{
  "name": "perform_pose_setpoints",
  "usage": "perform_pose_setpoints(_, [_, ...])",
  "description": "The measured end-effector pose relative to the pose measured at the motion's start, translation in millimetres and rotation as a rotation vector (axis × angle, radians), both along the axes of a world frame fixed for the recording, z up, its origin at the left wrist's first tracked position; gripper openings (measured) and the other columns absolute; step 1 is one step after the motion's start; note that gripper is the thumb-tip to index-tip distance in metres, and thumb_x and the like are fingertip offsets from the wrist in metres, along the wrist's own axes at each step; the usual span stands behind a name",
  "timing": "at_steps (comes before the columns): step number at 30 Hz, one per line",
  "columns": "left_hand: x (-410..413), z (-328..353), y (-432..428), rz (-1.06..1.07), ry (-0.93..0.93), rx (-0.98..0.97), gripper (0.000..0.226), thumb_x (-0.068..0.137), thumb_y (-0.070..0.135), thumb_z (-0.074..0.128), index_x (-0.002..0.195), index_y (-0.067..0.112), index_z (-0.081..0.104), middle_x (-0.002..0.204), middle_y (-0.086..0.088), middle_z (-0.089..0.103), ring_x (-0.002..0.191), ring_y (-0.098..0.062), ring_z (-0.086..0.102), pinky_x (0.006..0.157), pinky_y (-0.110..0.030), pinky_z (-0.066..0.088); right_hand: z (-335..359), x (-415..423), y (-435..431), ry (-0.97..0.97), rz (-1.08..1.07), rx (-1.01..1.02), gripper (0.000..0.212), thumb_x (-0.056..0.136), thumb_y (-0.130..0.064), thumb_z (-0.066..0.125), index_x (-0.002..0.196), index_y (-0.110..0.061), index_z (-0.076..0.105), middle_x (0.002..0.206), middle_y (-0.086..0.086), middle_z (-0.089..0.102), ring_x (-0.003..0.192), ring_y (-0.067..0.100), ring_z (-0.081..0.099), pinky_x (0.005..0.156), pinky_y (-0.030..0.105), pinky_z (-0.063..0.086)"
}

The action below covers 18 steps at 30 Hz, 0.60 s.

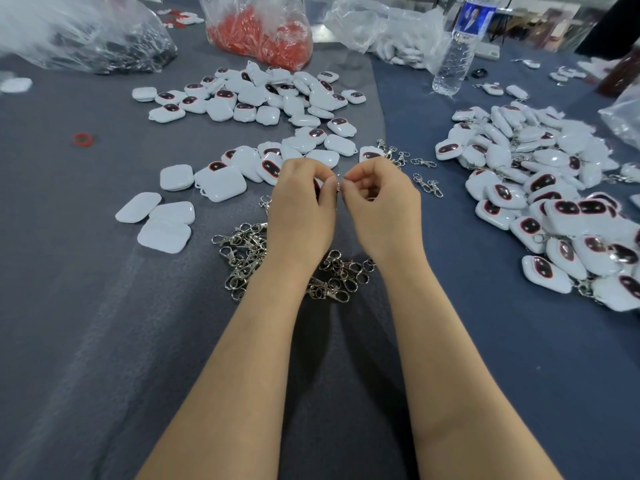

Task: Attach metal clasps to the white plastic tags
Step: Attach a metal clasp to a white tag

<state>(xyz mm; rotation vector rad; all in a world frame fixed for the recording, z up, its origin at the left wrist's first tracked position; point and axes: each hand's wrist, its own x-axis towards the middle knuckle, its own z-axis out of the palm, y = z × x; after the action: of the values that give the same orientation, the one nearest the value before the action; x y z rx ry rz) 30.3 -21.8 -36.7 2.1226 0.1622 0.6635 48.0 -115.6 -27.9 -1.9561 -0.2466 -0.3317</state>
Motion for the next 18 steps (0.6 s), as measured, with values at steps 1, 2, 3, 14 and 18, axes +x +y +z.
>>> perform_pose_setpoints(1, [0.1, -0.4, 0.0, 0.003, 0.003, 0.009, 0.005, 0.093, 0.013, 0.054, 0.089, 0.015, 0.056, 0.101, 0.003, 0.047, 0.078, -0.005, 0.041, 0.069, -0.012, 0.028, -0.2, 0.5, 0.0, -0.011, -0.001, -0.030, 0.012, 0.086, -0.008, 0.062, 0.082, -0.019, 0.059, 0.070, -0.011, 0.057, 0.061, -0.006, 0.050, 0.059, 0.005, 0.039])
perform_pose_setpoints(2, [0.1, -0.9, 0.0, 0.001, 0.004, 0.020, 0.004, 0.093, 0.013, 0.054, 0.091, 0.013, 0.057, 0.101, 0.004, 0.046, 0.080, -0.006, 0.041, 0.070, -0.014, 0.027, -0.6, 0.9, 0.0, -0.020, 0.000, -0.053, 0.010, 0.086, -0.008, 0.062, 0.085, -0.018, 0.060, 0.073, -0.009, 0.058, 0.063, -0.004, 0.051, 0.061, 0.006, 0.040])
perform_pose_setpoints(3, [-0.1, -1.5, 0.1, -0.005, 0.002, 0.033, 0.005, 0.093, 0.014, 0.054, 0.092, 0.012, 0.058, 0.101, 0.004, 0.046, 0.080, -0.005, 0.040, 0.070, -0.014, 0.027, -1.0, 1.0, -0.1, -0.030, 0.004, -0.067, 0.009, 0.086, -0.007, 0.061, 0.088, -0.016, 0.061, 0.077, -0.006, 0.060, 0.065, -0.002, 0.051, 0.063, 0.008, 0.041])
perform_pose_setpoints(14, [-1.7, -1.8, -0.3, 0.012, -0.009, 0.038, 0.007, 0.088, 0.018, 0.062, 0.094, 0.016, 0.060, 0.107, 0.000, 0.051, 0.083, -0.008, 0.042, 0.068, -0.016, 0.028, 1.0, 3.0, -2.2, 0.042, -0.038, 0.065, 0.017, 0.086, -0.007, 0.061, 0.079, -0.022, 0.059, 0.074, -0.009, 0.059, 0.064, 0.000, 0.051, 0.061, 0.006, 0.040])
perform_pose_setpoints(18, [-1.2, 0.1, -1.3, 0.000, -0.015, 0.046, 0.006, 0.089, 0.018, 0.061, 0.094, 0.014, 0.064, 0.112, -0.003, 0.053, 0.089, -0.005, 0.043, 0.072, -0.012, 0.028, 1.7, 3.1, -1.1, 0.075, -0.016, 0.077, 0.017, 0.086, -0.007, 0.061, 0.079, -0.022, 0.060, 0.079, -0.002, 0.065, 0.071, 0.007, 0.058, 0.063, 0.010, 0.044])
